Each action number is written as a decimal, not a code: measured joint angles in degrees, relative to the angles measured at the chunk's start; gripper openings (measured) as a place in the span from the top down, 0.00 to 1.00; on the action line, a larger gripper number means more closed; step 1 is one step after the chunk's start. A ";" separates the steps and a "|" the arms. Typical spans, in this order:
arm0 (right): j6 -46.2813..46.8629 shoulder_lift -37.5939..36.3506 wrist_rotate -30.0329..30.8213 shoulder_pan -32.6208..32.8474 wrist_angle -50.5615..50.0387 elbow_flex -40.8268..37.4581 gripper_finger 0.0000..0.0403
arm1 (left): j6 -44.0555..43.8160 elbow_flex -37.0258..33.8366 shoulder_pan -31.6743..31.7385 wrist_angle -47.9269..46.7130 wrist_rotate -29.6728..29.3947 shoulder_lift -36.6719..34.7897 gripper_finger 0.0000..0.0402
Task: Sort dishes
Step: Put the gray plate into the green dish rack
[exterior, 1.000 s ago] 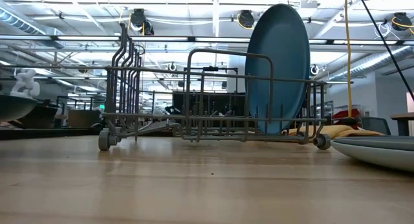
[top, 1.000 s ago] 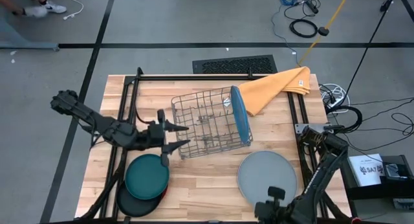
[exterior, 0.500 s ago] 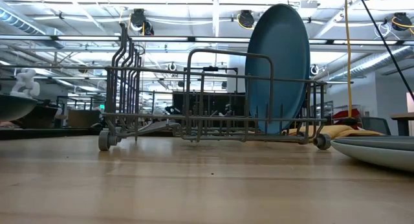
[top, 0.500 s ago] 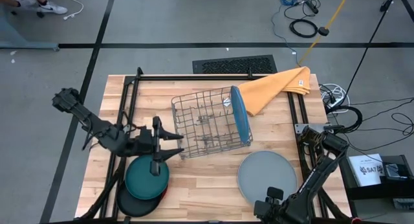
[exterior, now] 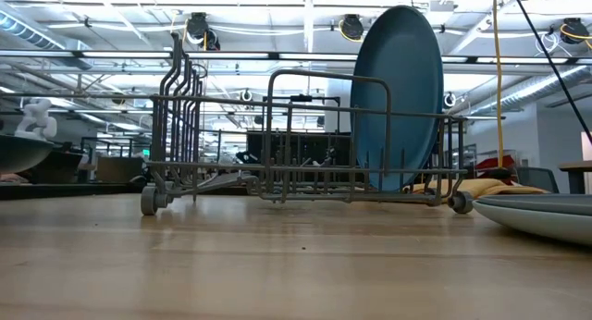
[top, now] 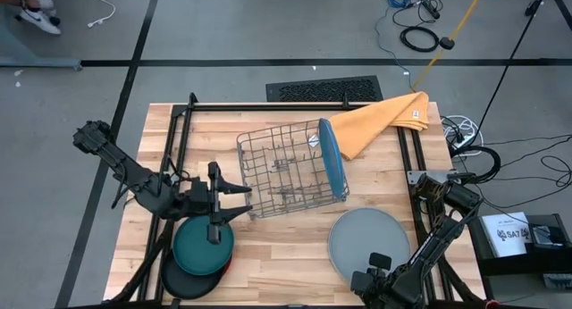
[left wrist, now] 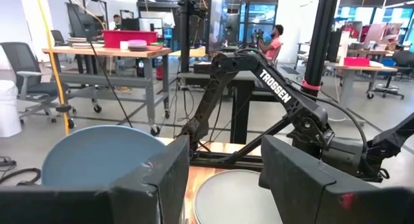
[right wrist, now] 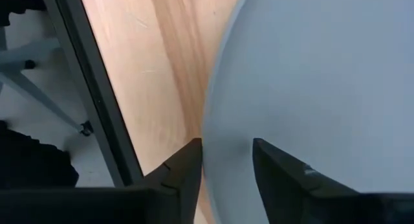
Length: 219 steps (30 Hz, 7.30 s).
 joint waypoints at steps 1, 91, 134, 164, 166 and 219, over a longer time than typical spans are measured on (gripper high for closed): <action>-0.03 0.00 0.07 -0.10 -0.04 0.00 0.71 | 0.01 0.00 0.00 0.00 0.00 0.00 0.52; -26.74 -0.17 6.03 -9.29 -39.26 41.38 1.00 | 10.65 7.02 8.93 -4.51 28.98 29.37 0.44; -27.75 -0.07 5.84 -9.60 -36.23 41.66 0.98 | 19.31 21.92 10.40 -16.06 27.81 45.22 0.99; -40.42 -8.57 38.78 5.88 -36.50 52.18 0.99 | -15.40 21.15 -4.97 -21.98 -22.43 18.58 0.99; -41.45 -8.57 40.74 6.02 -36.52 51.07 0.98 | -21.31 19.45 -2.65 -18.15 -21.78 19.36 0.99; -51.23 -8.44 63.58 11.24 -32.33 39.30 1.00 | -70.27 9.49 19.78 3.60 -12.92 33.86 0.99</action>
